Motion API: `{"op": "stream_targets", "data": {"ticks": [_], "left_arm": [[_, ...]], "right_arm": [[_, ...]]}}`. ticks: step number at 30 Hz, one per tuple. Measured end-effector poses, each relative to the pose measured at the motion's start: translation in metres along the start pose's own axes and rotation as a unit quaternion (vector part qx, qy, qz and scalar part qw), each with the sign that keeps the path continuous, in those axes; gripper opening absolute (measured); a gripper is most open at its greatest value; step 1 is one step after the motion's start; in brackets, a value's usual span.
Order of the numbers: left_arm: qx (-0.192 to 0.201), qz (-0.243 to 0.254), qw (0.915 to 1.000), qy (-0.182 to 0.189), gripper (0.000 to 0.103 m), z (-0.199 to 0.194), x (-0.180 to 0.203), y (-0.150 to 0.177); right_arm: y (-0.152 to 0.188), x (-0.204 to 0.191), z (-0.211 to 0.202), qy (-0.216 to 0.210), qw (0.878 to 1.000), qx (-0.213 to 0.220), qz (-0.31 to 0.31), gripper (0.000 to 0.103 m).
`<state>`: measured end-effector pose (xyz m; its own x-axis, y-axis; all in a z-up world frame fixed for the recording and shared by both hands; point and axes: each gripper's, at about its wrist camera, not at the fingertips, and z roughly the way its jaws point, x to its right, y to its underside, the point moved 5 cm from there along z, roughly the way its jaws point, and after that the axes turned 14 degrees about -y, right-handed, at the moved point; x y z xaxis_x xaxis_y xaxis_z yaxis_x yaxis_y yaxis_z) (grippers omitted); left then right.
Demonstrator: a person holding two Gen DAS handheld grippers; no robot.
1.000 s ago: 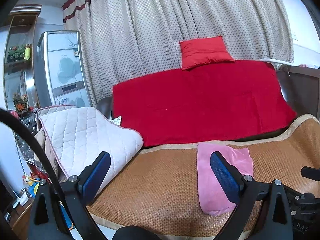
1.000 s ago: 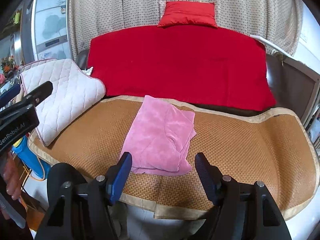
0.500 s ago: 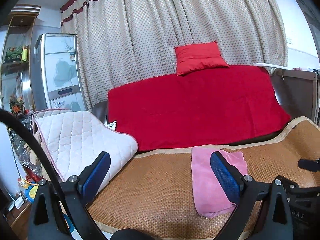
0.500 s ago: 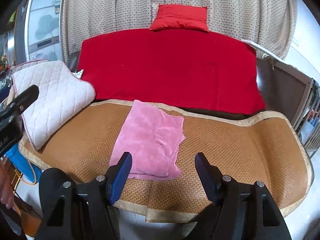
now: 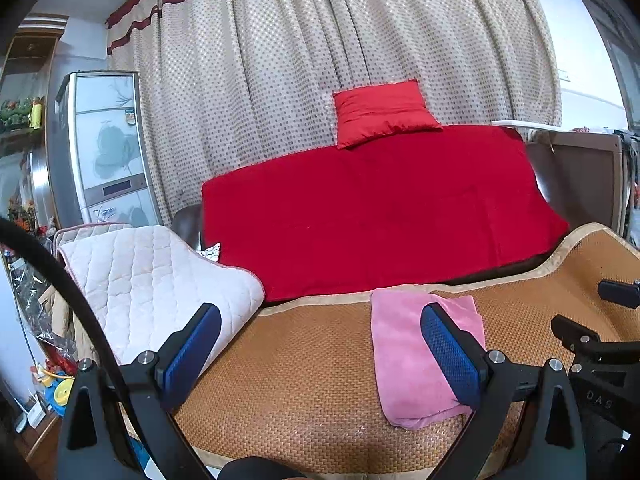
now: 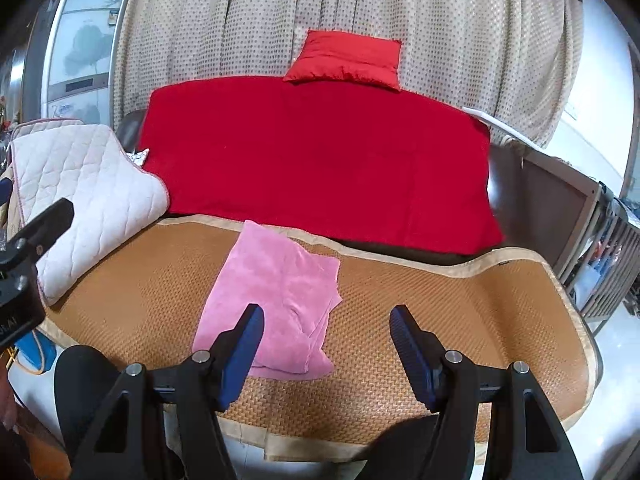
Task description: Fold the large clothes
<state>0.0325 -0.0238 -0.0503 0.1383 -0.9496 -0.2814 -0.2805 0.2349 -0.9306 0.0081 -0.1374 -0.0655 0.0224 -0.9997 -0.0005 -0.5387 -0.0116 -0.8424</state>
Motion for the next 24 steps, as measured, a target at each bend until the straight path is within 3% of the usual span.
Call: {"op": "stream_targets", "data": {"ticks": [24], "left_arm": [[0.01,-0.003,0.9999,-0.003,0.1,-0.012,-0.003,-0.006]], "right_arm": [[-0.011,0.006,-0.027,0.019,0.999,0.045,0.003,0.069]]}}
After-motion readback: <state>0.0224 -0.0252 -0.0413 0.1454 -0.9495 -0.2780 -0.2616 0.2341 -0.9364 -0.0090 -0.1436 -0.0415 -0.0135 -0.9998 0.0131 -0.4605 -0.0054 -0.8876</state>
